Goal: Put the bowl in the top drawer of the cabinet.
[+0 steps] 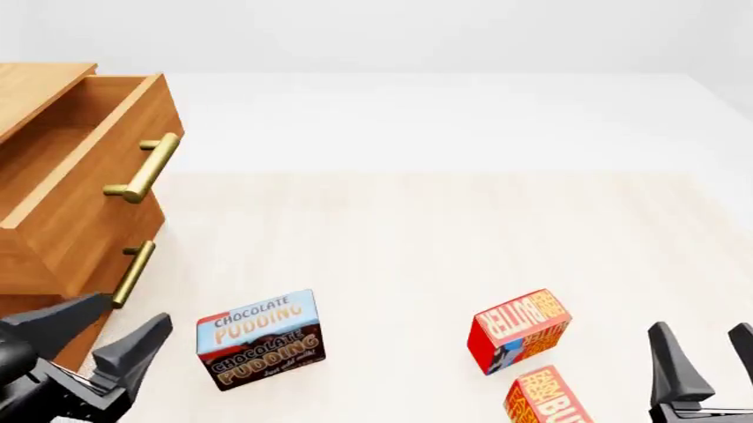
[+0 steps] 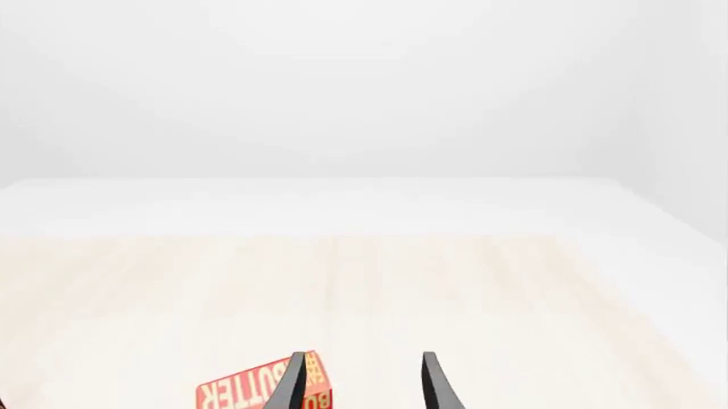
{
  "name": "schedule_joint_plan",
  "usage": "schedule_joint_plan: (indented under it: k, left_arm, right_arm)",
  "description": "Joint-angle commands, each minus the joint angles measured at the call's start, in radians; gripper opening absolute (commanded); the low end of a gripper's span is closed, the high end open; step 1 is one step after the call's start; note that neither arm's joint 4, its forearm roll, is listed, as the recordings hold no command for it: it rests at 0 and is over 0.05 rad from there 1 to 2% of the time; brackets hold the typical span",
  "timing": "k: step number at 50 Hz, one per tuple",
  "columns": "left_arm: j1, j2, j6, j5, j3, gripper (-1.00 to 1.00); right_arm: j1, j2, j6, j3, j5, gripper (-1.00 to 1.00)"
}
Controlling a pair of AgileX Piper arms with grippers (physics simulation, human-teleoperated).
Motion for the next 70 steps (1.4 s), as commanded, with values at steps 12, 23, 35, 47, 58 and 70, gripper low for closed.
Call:
schedule_joint_plan:
  k: [12,23,35,47,58,70]
  left_arm:
    - [-0.284,0.264,-0.038,0.033,-0.099,1.00]
    - [-0.349,0.378,-0.046,-0.010,-0.082,1.00]
    - [-0.416,0.495,-0.058,-0.040,-0.073,1.00]
    - [-0.511,0.610,-0.085,-0.101,-0.070,1.00]
    - [-0.536,0.631,-0.104,-0.130,-0.058,1.00]
    - [-0.568,0.671,-0.133,-0.176,-0.031,1.00]
  right_arm:
    - [-0.004,0.000,-0.001,0.000,0.000,1.00]
    - [-0.005,-0.001,-0.001,0.000,-0.001,1.00]
    - [-0.006,-0.001,0.000,0.000,-0.002,1.00]
    - [-0.008,-0.002,0.002,0.000,-0.005,1.00]
    - [-0.006,-0.002,0.000,0.000,-0.009,1.00]
    - [-0.006,-0.002,-0.002,-0.001,-0.009,1.00]
